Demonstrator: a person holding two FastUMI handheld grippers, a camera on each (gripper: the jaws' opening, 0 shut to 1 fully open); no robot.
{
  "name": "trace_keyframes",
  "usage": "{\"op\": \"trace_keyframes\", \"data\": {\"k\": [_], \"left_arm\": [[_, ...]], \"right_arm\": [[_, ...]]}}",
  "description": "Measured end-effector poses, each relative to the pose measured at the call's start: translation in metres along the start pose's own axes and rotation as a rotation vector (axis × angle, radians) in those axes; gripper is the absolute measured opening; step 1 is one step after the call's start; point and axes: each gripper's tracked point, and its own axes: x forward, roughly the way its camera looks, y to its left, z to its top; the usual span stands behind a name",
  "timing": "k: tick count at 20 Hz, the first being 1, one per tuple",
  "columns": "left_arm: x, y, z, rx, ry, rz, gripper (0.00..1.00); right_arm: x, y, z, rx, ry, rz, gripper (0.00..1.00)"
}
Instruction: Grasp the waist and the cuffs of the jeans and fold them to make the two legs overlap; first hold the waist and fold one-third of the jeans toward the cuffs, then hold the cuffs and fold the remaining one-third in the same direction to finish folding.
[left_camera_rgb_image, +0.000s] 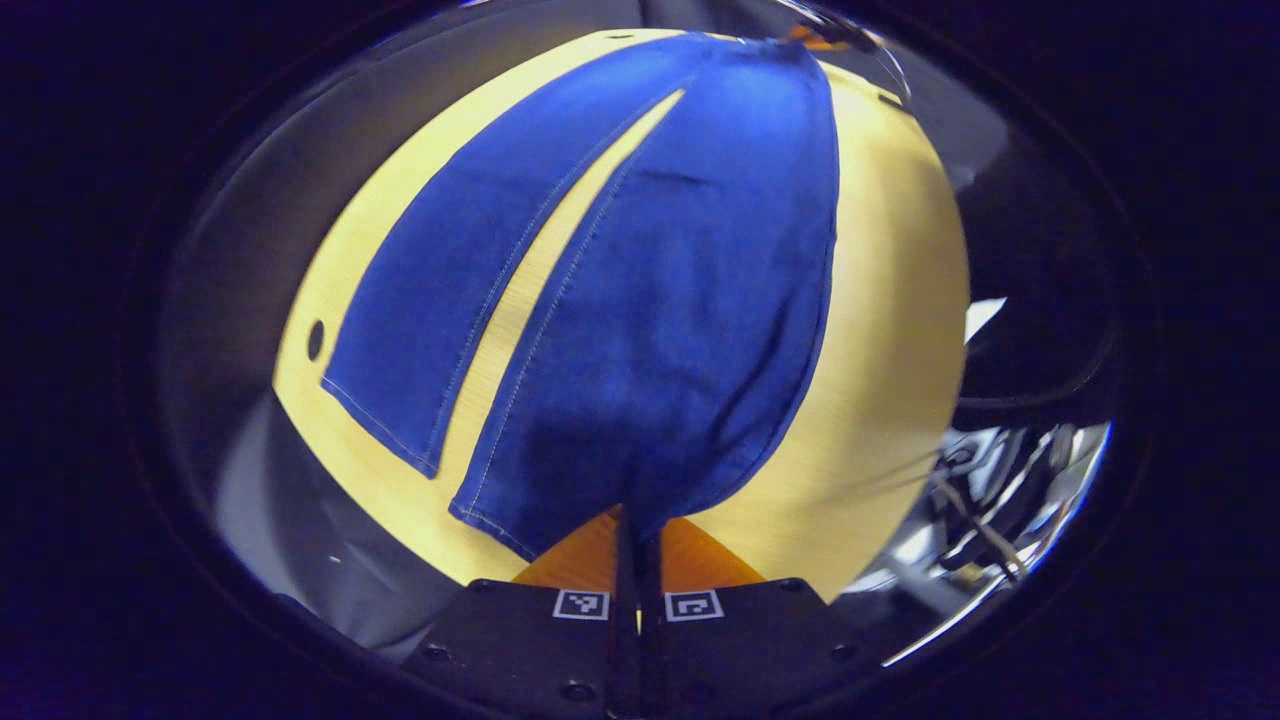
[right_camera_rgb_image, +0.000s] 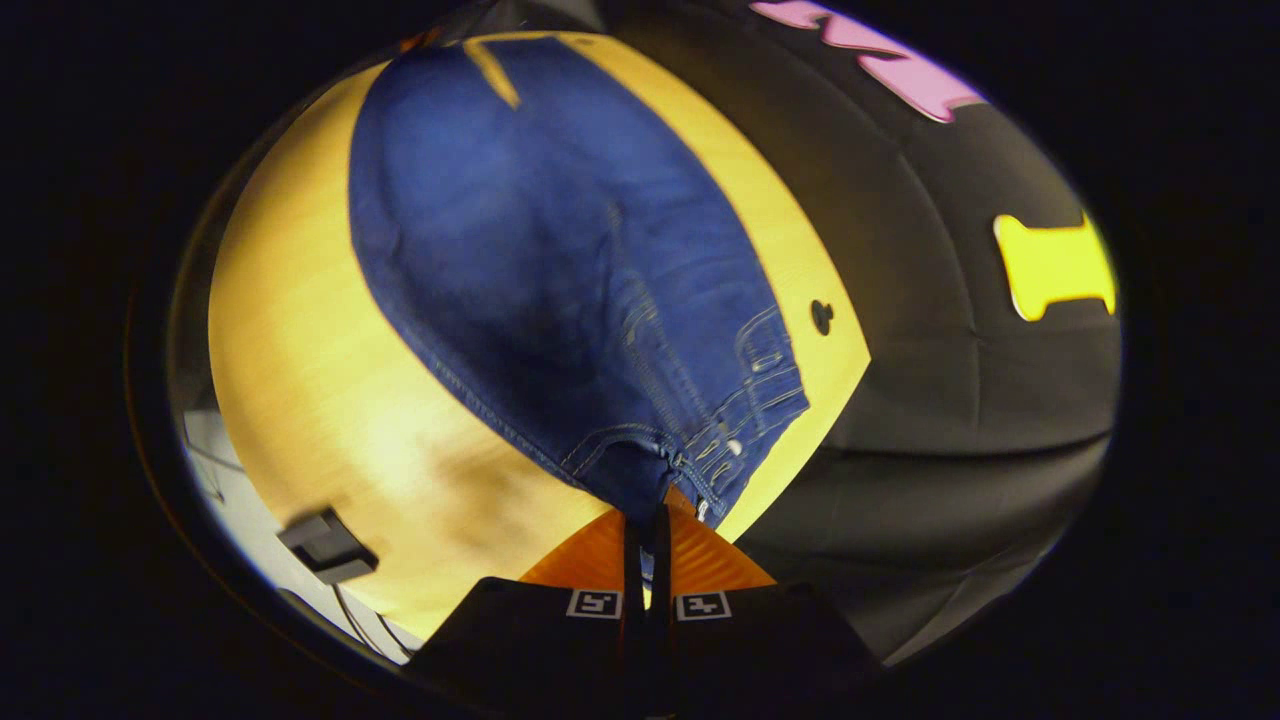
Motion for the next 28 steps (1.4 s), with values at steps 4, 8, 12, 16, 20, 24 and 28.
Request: {"op": "trace_keyframes", "data": {"k": [4,8,12,16,20,24,28], "left_arm": [[-0.037,0.028,0.051,-0.287,-0.176,-0.084,0.06],[-0.076,0.073,0.120,-0.588,-0.403,-0.127,0.03],[-0.085,0.117,0.113,-0.786,-0.349,-0.059,0.06],[-0.089,0.163,0.104,-0.982,-0.386,-0.049,0.06],[-0.075,0.204,0.117,-1.042,-0.393,0.005,0.06],[-0.029,0.218,0.115,-1.055,-0.275,0.111,0.13],[-0.036,0.227,0.121,-0.962,-0.266,0.209,0.48]], "right_arm": [[-0.013,-0.048,0.043,0.208,-0.044,-0.018,0.05],[0.004,-0.089,0.073,0.381,-0.040,-0.050,0.05],[0.027,-0.123,0.089,0.590,-0.044,-0.071,0.05],[0.056,-0.157,0.089,0.704,-0.009,-0.104,0.05],[0.088,-0.171,0.097,0.834,0.020,-0.096,0.05],[0.131,-0.171,0.109,0.772,0.051,-0.185,0.05],[0.137,-0.171,0.116,0.747,-0.003,-0.207,0.13]]}}
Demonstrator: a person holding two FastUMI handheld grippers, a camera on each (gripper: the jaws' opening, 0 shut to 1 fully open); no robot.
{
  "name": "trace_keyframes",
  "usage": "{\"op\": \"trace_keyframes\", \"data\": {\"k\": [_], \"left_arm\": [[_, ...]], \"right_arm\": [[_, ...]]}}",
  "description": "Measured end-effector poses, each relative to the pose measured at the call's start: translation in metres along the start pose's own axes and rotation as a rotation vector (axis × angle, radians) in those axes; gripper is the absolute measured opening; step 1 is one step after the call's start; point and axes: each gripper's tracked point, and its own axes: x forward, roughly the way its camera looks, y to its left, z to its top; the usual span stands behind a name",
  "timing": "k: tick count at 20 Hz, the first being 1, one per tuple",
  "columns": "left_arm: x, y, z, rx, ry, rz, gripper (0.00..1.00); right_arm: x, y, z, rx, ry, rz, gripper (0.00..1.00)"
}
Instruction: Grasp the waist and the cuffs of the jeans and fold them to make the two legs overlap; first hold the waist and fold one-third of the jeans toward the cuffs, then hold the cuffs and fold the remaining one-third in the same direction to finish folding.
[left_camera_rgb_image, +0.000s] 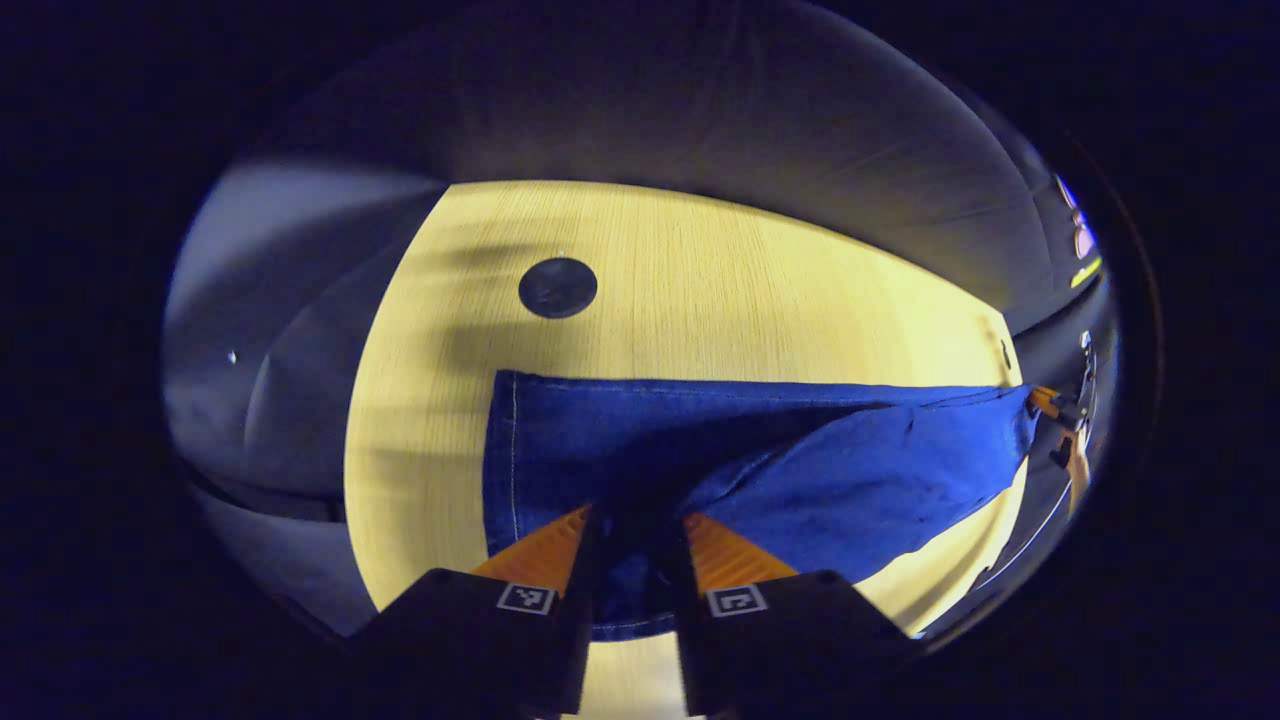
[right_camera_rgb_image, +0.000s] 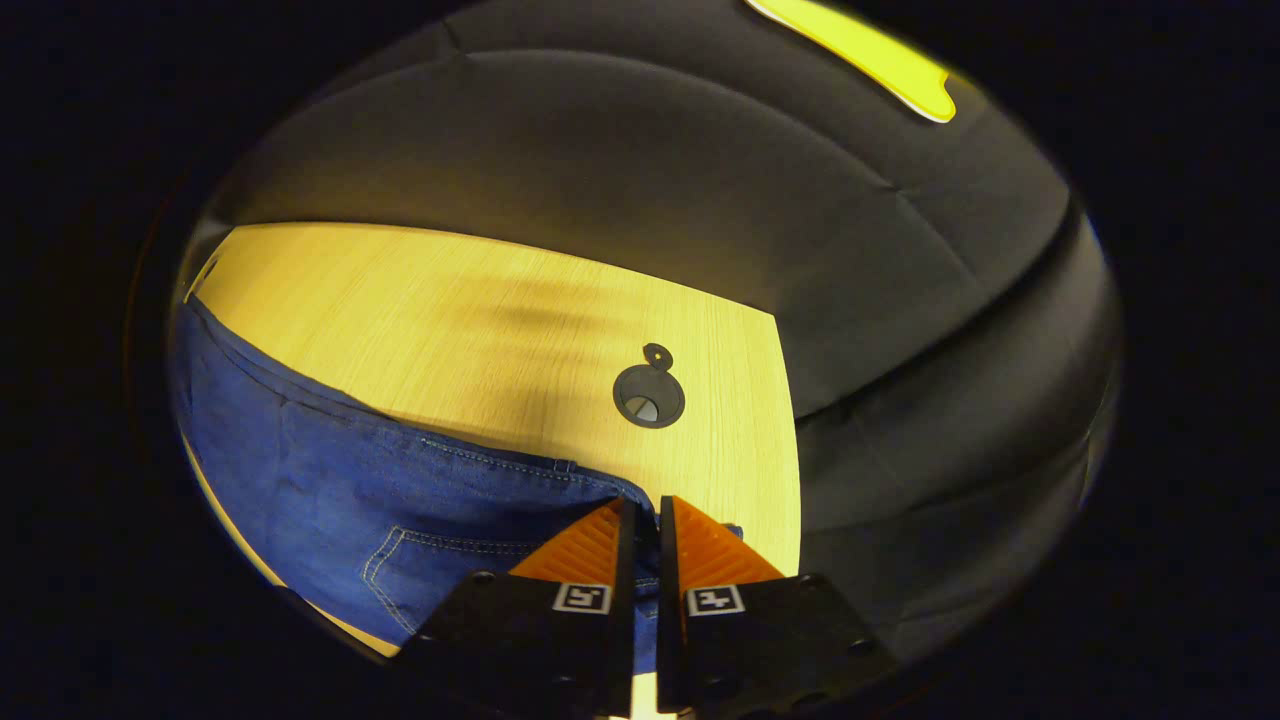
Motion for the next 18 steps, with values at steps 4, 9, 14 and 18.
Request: {"op": "trace_keyframes", "data": {"k": [4,9,14,18], "left_arm": [[-0.029,-0.004,0.034,0.066,-0.221,0.043,0.91],[-0.103,-0.033,0.076,0.071,-0.574,-0.028,0.98],[-0.208,-0.017,0.076,0.040,-0.722,-0.175,0.97],[-0.272,0.020,0.062,0.065,-0.766,-0.218,0.92]], "right_arm": [[-0.023,-0.001,0.033,0.192,-0.147,0.047,0.79],[-0.060,-0.007,0.031,0.361,-0.244,0.093,0.98],[-0.081,-0.027,-0.022,0.696,-0.205,0.091,0.98],[-0.066,-0.029,-0.068,0.991,-0.167,0.096,0.98]]}}
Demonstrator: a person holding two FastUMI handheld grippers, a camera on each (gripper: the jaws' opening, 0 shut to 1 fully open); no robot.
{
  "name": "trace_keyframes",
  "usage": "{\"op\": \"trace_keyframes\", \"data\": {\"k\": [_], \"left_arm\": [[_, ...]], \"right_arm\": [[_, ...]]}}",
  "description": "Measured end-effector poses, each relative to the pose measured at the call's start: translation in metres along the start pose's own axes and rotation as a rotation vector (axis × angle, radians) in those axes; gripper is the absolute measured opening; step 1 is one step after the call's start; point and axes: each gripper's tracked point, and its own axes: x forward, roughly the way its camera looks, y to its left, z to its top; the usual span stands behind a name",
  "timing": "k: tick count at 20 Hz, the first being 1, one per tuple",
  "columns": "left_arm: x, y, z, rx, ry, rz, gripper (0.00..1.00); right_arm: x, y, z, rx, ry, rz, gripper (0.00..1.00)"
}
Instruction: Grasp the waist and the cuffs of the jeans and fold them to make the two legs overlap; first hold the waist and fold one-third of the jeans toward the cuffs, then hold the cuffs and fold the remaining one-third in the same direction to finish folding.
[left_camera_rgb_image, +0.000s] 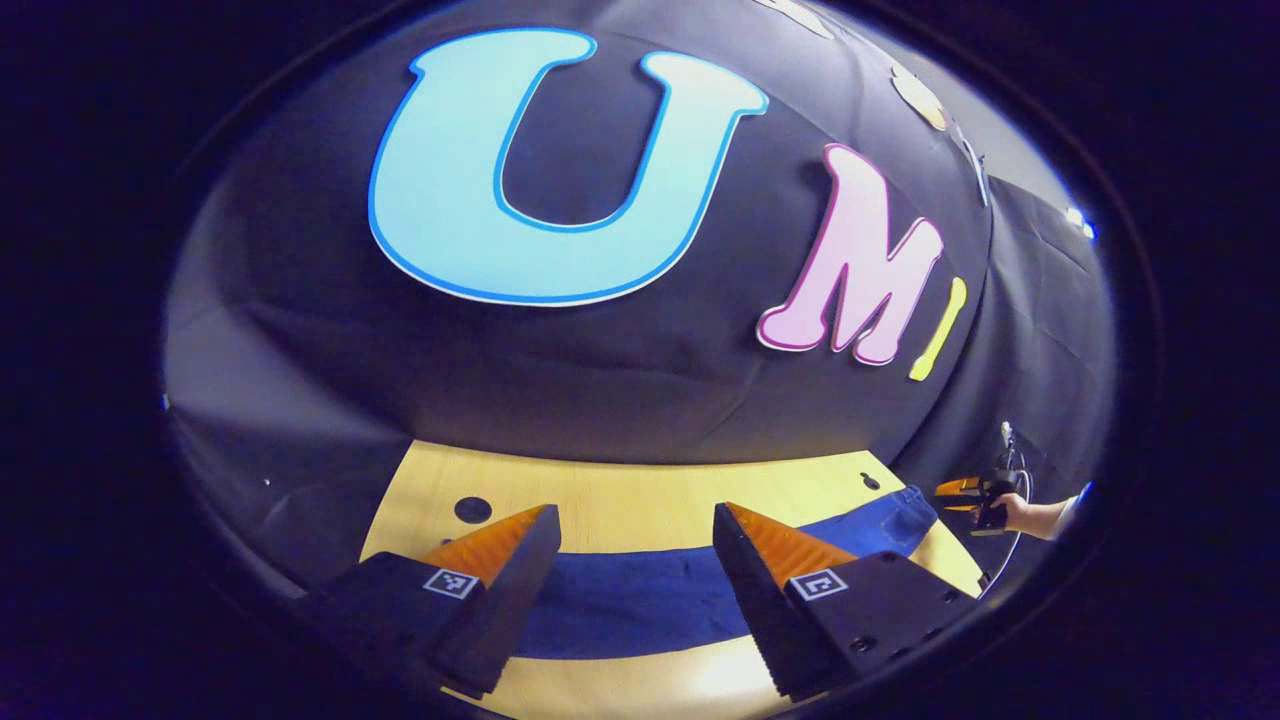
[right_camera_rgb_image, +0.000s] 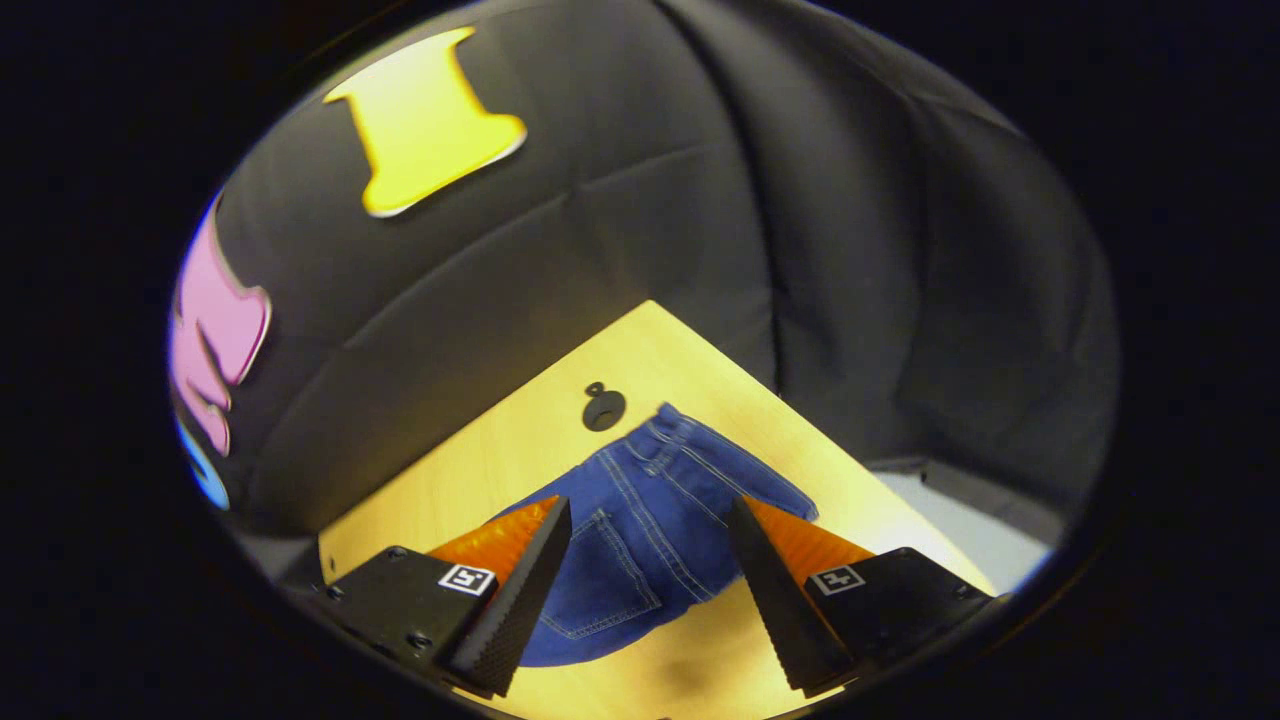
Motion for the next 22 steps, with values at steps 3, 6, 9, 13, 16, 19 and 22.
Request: {"op": "trace_keyframes", "data": {"k": [3,6,9,13,16,19,22], "left_arm": [[-0.039,-0.005,0.011,-0.002,0.002,-0.016,0.96],[-0.058,-0.012,0.000,0.034,0.030,-0.013,0.96],[-0.052,-0.028,-0.013,0.045,0.045,-0.002,0.96],[-0.050,-0.032,-0.023,0.009,0.061,0.024,0.96],[-0.054,-0.034,-0.028,0.020,0.075,0.049,0.97],[-0.062,-0.034,-0.026,0.030,0.073,0.067,0.97],[-0.074,-0.031,-0.022,0.037,0.055,0.084,0.97]], "right_arm": [[0.007,-0.022,-0.026,0.106,0.067,-0.034,0.98],[0.017,-0.039,-0.045,0.212,0.102,-0.062,0.98],[0.029,-0.040,-0.031,0.353,0.023,-0.059,0.87],[0.026,-0.062,-0.041,0.356,0.025,-0.112,0.72],[0.034,-0.058,-0.041,0.386,0.041,-0.094,0.30],[0.033,-0.058,-0.032,0.338,-0.020,-0.109,0.14],[0.009,-0.045,-0.016,0.209,-0.080,-0.086,0.05]]}}
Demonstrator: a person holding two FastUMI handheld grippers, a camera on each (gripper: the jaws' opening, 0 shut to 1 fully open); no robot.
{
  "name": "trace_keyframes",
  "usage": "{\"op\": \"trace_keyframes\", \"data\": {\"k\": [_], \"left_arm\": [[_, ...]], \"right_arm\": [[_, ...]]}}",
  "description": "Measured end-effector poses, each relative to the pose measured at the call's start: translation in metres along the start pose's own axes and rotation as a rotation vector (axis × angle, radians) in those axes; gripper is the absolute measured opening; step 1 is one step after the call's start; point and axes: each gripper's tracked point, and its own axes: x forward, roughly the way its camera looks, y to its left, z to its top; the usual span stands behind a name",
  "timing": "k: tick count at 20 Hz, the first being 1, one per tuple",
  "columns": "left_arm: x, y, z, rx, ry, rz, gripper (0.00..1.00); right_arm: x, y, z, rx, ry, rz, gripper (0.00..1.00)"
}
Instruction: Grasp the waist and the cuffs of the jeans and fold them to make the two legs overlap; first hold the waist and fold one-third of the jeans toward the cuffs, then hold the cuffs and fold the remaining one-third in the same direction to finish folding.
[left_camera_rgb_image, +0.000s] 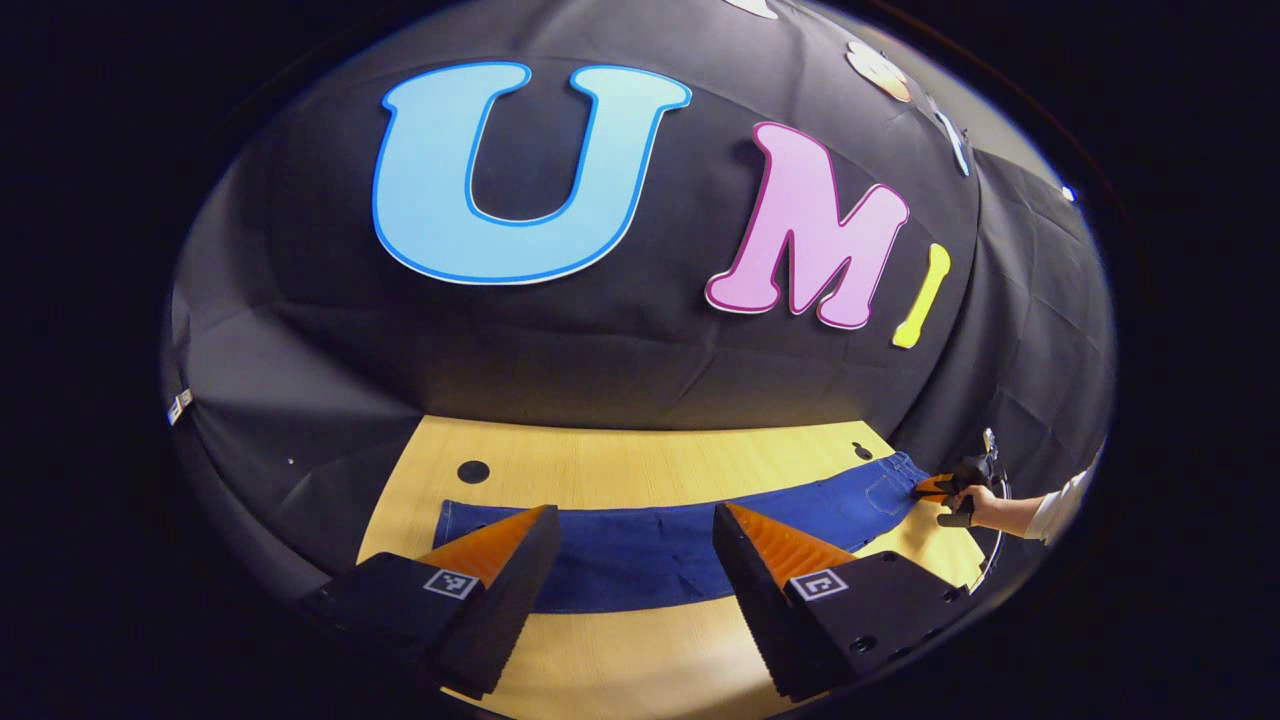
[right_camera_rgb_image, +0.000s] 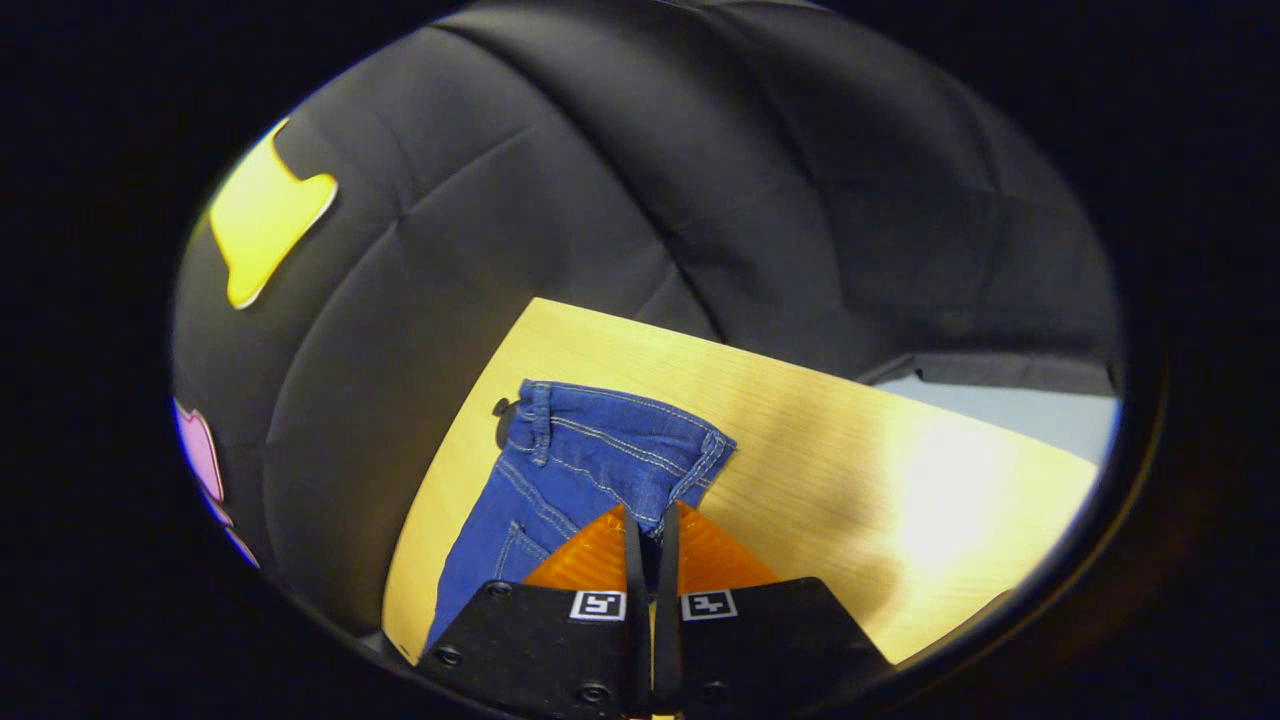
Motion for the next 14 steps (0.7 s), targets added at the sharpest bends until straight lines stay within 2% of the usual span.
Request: {"op": "trace_keyframes", "data": {"k": [5,10,14], "left_arm": [[-0.030,0.018,-0.002,-0.036,-0.029,0.018,0.96],[-0.058,0.035,-0.003,-0.019,-0.046,0.027,0.96],[-0.070,0.047,-0.006,-0.039,-0.055,0.019,0.96]], "right_arm": [[-0.040,0.044,0.022,-0.209,-0.111,0.118,0.05],[-0.074,0.061,0.008,-0.408,-0.181,0.264,0.05],[-0.092,0.076,-0.012,-0.550,-0.174,0.416,0.05]]}}
